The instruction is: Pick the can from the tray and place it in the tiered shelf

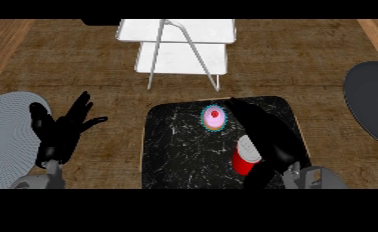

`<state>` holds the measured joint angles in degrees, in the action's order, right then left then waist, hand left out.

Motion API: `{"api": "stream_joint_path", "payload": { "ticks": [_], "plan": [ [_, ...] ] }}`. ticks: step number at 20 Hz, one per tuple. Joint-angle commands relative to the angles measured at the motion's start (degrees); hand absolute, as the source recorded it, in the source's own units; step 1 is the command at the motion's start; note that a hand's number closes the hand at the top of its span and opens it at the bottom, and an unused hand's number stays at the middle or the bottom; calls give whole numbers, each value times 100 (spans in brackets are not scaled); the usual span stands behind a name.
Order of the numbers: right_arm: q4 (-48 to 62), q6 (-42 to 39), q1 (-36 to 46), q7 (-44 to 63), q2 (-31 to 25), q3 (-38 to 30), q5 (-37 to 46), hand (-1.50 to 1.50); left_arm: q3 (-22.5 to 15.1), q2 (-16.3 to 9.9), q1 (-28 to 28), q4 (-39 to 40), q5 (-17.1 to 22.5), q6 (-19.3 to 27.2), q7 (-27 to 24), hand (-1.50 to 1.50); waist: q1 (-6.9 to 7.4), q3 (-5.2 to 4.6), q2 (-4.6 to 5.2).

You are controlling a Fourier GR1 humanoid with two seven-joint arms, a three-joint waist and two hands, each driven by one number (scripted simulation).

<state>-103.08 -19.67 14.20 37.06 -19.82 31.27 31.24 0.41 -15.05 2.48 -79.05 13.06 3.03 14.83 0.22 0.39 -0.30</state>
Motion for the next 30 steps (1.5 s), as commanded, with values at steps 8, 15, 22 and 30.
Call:
{"api": "stream_joint_path", "payload": {
  "ticks": [8, 15, 22, 30],
  "plan": [
    [551, -384, -204, -1119, 52, 626, 445, 150, -155, 177, 93, -270, -230, 214, 638, 0, 0, -35, 31],
    [-522, -477, -558, -1330, 78, 361, 250, 150, 46, 155, -21, 127, -213, -65, 135, 0, -51, -39, 28],
    [1044, 1168, 532, 1342, 1947, 1310, 981, 150, -136, 269, 146, 46, -330, -2, 163, 0, 263, -55, 99],
    [628, 2961, 2587, 3119, 1977, 1920, 1263, 150, -129, 196, 119, 120, -280, -121, 307, 0, 306, -53, -10]
  ]
}}
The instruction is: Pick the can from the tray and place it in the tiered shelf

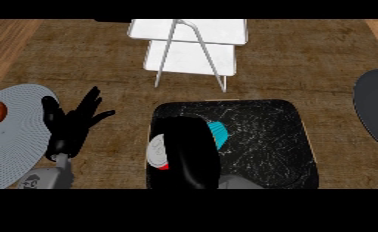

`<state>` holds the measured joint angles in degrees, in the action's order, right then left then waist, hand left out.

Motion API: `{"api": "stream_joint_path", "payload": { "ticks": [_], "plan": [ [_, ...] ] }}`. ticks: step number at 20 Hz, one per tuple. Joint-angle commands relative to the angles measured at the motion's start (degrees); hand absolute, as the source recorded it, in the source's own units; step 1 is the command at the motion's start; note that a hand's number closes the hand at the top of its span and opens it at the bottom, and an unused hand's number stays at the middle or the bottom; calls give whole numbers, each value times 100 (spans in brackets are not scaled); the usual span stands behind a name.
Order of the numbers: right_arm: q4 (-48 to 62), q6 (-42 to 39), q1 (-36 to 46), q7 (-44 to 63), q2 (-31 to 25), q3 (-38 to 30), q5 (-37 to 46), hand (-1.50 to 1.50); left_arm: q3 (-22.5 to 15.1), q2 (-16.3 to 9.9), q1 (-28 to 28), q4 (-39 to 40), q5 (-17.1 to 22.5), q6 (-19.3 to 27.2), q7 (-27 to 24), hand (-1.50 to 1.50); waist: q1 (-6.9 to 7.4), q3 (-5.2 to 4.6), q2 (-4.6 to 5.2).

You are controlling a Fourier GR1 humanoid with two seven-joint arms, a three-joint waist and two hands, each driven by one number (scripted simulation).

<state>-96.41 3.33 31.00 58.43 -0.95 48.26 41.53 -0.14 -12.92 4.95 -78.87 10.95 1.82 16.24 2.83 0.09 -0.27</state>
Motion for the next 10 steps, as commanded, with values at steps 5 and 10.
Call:
{"api": "stream_joint_path", "payload": {
  "ticks": [5, 10],
  "plan": [
    [-217, 375, 2223, 1922, 91, -497, 438, 150, -7, -27, -58, 255, -54, -11, 119, 0, -94, -33, -46],
    [18, 117, 3328, 2539, 90, -898, 243, 150, 22, -6, -88, 309, -82, 29, 69, 0, -116, -35, -49]
  ]
}}
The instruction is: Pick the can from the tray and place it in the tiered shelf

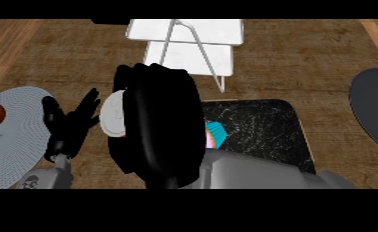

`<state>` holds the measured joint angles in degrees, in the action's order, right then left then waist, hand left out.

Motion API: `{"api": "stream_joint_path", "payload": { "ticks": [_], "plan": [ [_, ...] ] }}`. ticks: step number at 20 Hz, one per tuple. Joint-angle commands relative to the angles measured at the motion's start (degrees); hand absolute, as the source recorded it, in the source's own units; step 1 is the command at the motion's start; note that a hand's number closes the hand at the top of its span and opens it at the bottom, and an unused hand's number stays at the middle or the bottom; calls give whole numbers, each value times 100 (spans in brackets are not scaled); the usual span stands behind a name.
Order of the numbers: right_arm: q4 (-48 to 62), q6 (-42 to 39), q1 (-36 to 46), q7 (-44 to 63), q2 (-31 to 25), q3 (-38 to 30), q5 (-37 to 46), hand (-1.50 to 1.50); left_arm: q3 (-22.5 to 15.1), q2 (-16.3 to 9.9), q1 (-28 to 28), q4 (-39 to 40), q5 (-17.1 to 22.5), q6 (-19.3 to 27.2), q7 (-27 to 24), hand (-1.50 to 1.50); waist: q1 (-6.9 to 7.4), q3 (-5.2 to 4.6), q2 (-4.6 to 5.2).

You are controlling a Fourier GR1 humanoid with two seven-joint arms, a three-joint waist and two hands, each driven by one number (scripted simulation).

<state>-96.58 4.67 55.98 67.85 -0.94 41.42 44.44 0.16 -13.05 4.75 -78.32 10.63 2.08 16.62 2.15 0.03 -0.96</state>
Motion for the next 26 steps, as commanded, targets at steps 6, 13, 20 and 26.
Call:
{"api": "stream_joint_path", "payload": {
  "ticks": [6, 13, 20, 26],
  "plan": [
    [786, -403, 2156, 1691, 89, -1319, -265, 150, -50, 29, -105, 25, -52, 35, 164, 0, -52, -25, 17],
    [1945, -419, 2947, 1174, 90, -2351, -224, 150, 136, -120, -107, 5, 90, -99, 218, 0, -117, -14, 69],
    [3214, -706, 3603, 109, -143, -3295, -320, 150, 124, 16, -3, 88, -29, 68, 160, 0, -145, -10, 102],
    [4338, -643, 3959, -656, -107, -3602, -389, 150, 150, 41, -93, 232, 15, -88, -9, 0, -97, -16, 128]
  ]
}}
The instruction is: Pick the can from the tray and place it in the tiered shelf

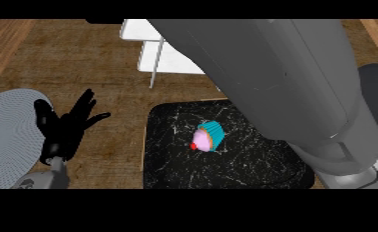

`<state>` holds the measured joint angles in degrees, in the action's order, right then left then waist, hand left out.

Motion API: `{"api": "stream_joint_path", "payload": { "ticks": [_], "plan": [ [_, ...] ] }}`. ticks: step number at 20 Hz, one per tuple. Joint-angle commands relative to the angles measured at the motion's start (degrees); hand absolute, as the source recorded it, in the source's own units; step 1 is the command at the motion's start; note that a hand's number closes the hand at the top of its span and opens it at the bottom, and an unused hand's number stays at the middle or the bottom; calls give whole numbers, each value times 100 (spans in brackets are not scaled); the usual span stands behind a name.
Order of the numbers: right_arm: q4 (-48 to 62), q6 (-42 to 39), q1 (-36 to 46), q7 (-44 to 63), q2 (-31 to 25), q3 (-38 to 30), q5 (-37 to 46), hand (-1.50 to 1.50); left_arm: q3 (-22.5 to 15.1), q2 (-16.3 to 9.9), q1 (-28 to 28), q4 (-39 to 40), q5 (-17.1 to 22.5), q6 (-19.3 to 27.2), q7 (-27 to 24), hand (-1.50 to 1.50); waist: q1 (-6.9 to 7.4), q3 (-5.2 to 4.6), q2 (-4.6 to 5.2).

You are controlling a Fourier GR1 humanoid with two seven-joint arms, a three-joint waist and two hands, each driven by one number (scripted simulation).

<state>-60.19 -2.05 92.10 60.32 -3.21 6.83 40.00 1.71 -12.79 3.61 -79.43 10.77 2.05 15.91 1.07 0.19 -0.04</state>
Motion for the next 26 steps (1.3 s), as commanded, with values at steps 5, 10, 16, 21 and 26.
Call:
{"api": "stream_joint_path", "payload": {
  "ticks": [5, 10, 16, 21, 26],
  "plan": [
    [1143, -33, 71, -695, -101, -177, 81, 150, -6, -9, 47, 343, -58, -113, 69, 0, -24, -26, 33],
    [1716, 348, 88, -1129, -94, -303, 232, 150, -97, 111, -27, 254, -185, -18, 30, 0, 2, -26, 37],
    [2316, 741, 222, -1403, 53, -390, 392, 150, -40, 138, 66, 451, -185, -76, -61, 0, 21, -29, 48],
    [2726, 1066, 172, -2201, -250, -597, 392, 150, 63, -64, -137, 72, -8, -300, 183, 0, 80, -26, 52],
    [2890, 1060, 278, -2352, -169, -662, 384, 150, 11, 46, 59, 143, -175, -78, 342, 0, 36, -26, 45]
  ]
}}
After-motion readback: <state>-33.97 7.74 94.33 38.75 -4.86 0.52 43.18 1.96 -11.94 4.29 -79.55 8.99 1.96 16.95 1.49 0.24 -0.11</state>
